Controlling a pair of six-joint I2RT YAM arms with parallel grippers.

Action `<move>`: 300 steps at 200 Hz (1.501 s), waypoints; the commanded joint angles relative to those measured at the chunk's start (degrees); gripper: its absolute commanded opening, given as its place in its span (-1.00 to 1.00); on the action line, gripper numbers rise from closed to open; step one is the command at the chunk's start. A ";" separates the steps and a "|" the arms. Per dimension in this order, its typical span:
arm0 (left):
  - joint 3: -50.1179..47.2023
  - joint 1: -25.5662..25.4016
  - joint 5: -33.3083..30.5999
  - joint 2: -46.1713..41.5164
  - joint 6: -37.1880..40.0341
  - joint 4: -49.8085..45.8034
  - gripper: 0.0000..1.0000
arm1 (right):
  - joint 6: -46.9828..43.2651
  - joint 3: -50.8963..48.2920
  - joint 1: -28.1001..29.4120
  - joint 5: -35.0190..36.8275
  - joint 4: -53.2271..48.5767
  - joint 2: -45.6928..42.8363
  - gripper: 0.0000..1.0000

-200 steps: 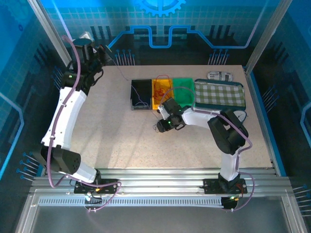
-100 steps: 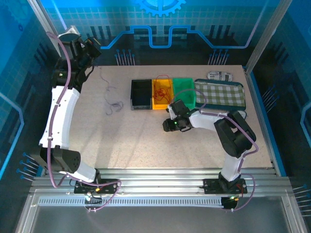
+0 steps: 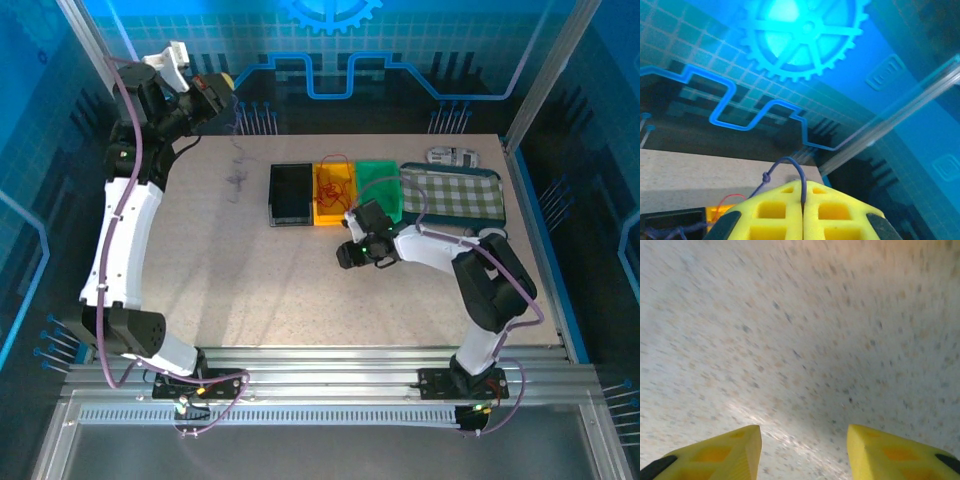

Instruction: Untangle the cables

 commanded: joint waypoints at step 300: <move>-19.19 -11.66 14.56 -13.81 -3.51 19.35 -1.00 | -9.17 29.84 9.81 -29.93 5.53 15.13 0.04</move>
